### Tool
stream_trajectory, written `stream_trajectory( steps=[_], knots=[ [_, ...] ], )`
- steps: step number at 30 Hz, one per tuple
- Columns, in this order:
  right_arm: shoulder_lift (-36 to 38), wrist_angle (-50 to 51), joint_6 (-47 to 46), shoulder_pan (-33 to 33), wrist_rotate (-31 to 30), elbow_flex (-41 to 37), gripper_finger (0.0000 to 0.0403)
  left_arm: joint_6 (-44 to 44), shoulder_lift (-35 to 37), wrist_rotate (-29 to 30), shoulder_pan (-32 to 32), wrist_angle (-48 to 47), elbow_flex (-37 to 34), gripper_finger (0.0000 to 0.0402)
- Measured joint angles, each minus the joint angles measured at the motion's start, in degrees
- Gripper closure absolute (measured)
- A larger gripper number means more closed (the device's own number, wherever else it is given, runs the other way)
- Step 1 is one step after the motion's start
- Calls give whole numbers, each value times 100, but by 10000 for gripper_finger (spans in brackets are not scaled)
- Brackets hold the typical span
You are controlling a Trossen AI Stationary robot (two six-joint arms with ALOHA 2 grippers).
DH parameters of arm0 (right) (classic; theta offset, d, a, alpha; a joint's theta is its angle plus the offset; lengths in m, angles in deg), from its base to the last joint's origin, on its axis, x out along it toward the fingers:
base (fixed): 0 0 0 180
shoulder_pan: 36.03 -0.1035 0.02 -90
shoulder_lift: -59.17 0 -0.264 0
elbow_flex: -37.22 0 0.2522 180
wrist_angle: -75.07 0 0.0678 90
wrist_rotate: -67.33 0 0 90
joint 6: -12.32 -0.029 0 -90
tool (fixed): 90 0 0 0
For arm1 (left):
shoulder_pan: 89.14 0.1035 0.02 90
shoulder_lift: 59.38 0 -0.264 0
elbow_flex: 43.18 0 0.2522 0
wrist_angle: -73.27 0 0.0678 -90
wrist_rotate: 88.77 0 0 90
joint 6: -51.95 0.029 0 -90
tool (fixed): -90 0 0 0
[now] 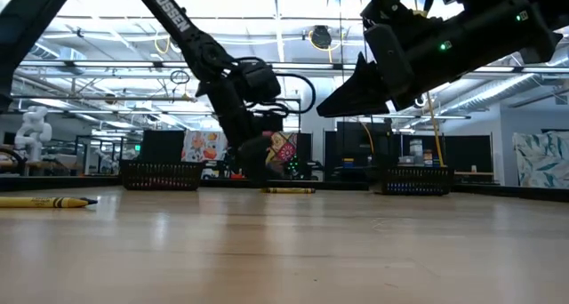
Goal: Sort crayons
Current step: Put the yellow crayon into the bottom black bin
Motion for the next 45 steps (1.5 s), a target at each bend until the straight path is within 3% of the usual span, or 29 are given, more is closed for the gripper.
stream_trajectory(
  steps=[6, 17, 23, 31, 39, 45],
  knots=[
    [0, 2, -85, -22, 2, 0, 312, 284, -121, -15, 7, 41, 0, 234],
    [0, 8, -25, -49, 1, 0, 312, 539, -180, -65, 21, 8, 9, 390],
    [508, 872, -63, -306, -10, 0, 312, 364, 1, 547, 34, -336, -11, 395],
    [1830, 3730, -1872, -1117, -530, -1, 312, 112, 730, 1037, -222, -786, -15, 401],
    [1827, 5456, -3940, -2060, -1141, -4, 312, -55, 1203, 1118, -1579, -583, -75, 401],
    [1667, 5716, -4575, -2312, -1877, -4, 312, -697, 1222, 2082, -2376, -634, -85, 401]
  ],
)
